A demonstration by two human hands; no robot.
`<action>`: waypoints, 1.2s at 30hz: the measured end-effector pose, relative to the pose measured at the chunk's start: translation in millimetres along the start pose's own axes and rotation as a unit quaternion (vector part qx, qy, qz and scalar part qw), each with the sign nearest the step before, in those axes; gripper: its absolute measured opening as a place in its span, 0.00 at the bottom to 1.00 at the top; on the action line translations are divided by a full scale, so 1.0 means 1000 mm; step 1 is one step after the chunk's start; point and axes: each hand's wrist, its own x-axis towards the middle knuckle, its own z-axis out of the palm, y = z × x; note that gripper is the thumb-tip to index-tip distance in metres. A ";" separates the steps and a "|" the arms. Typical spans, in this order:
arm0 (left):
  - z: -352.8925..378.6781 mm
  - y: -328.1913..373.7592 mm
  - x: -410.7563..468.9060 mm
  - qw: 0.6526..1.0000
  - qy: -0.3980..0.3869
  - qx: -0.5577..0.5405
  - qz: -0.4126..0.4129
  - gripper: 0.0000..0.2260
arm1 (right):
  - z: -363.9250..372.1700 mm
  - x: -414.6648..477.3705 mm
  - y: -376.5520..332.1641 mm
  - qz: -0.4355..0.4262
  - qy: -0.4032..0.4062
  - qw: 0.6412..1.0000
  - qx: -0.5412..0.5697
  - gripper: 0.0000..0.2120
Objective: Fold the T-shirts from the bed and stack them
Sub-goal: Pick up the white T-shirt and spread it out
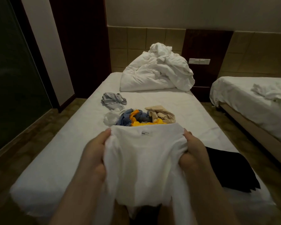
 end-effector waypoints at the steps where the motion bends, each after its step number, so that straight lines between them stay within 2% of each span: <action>1: 0.004 -0.009 0.001 0.999 0.001 0.015 0.043 0.13 | 0.010 -0.005 0.001 0.022 0.049 0.999 0.002 0.15; 2: 0.012 -0.017 -0.001 0.996 0.003 0.042 0.084 0.11 | 0.022 -0.014 -0.001 0.049 0.065 0.997 -0.005 0.08; 3: 0.019 -0.025 0.001 0.992 -0.005 0.052 0.118 0.09 | 0.036 -0.022 -0.003 0.035 0.045 0.998 -0.018 0.05; 8: 0.034 -0.041 0.000 0.972 -0.028 0.164 0.164 0.08 | 0.069 -0.057 0.008 -0.054 0.035 0.996 -0.063 0.09; 11: 0.029 -0.041 0.002 0.964 -0.025 0.165 0.206 0.08 | 0.066 -0.054 0.014 -0.095 0.010 0.992 -0.079 0.08; 14: 0.028 -0.041 0.001 0.956 -0.025 0.186 0.225 0.07 | 0.063 -0.055 0.018 -0.114 0.010 0.987 -0.113 0.05; 18: 0.028 -0.044 0.004 0.949 -0.025 0.205 0.238 0.07 | 0.057 -0.051 0.021 -0.130 0.039 0.985 -0.106 0.09; 23: 0.027 -0.046 0.009 0.936 -0.026 0.247 0.250 0.08 | 0.056 -0.052 0.022 -0.152 -0.010 0.980 -0.125 0.07; 26: 0.023 -0.046 0.011 0.934 -0.033 0.255 0.247 0.08 | 0.055 -0.055 0.022 -0.155 -0.039 0.979 -0.128 0.08; 29: 0.019 -0.045 0.011 0.932 -0.041 0.256 0.253 0.10 | 0.051 -0.056 0.021 -0.146 -0.109 0.973 -0.141 0.04; 31: 0.016 -0.043 0.012 0.930 -0.046 0.260 0.254 0.11 | 0.048 -0.054 0.018 -0.134 -0.147 0.967 -0.157 0.05; 36: 0.008 -0.037 0.015 0.926 -0.087 0.263 0.258 0.11 | 0.039 -0.040 -0.001 -0.021 -0.233 0.964 -0.123 0.10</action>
